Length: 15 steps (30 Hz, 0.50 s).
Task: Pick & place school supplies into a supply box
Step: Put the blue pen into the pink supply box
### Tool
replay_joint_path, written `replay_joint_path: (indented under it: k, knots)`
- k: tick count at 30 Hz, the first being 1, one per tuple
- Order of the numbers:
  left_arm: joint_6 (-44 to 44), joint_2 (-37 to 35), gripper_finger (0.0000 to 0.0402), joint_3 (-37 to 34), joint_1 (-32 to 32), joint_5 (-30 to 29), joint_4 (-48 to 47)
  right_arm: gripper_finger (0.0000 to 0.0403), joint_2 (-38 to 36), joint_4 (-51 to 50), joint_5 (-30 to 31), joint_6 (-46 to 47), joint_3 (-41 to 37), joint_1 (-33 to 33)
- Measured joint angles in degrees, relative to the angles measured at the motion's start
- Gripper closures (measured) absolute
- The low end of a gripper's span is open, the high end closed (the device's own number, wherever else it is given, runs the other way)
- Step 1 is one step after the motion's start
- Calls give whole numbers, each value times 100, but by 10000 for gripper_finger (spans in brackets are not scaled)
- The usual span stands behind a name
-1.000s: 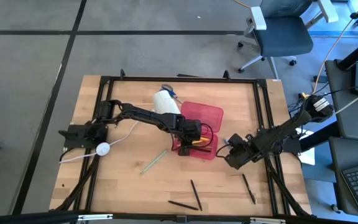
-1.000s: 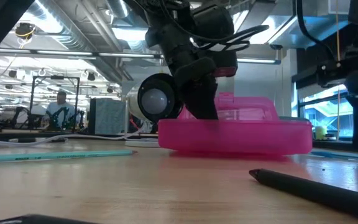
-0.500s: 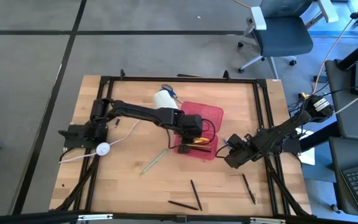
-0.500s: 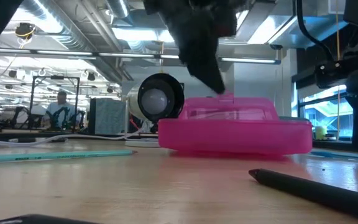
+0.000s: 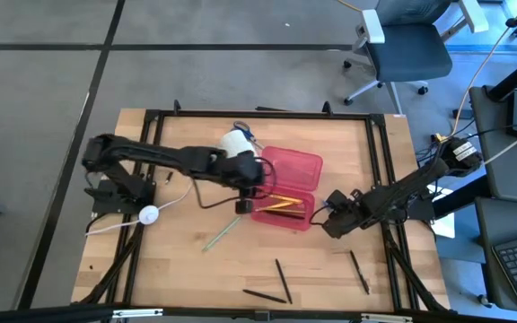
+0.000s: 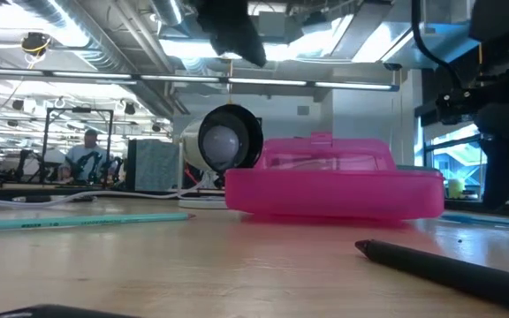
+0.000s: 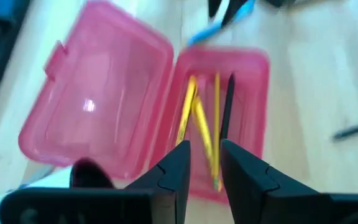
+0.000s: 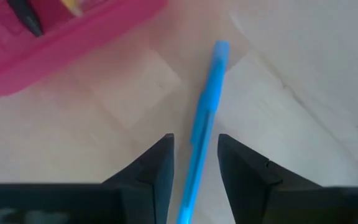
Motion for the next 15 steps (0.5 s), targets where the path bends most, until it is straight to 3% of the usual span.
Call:
replay_joint_path:
  k: [9, 15]
  knots:
    - [-451, -1371, 323, -2397, -207, -24, 2838, 274, 0, 457, -305, -309, -284, -324]
    - [-498, -1549, 324, -3190, -263, -21, 3892, 274, -24, 734, -330, -358, -556, -381]
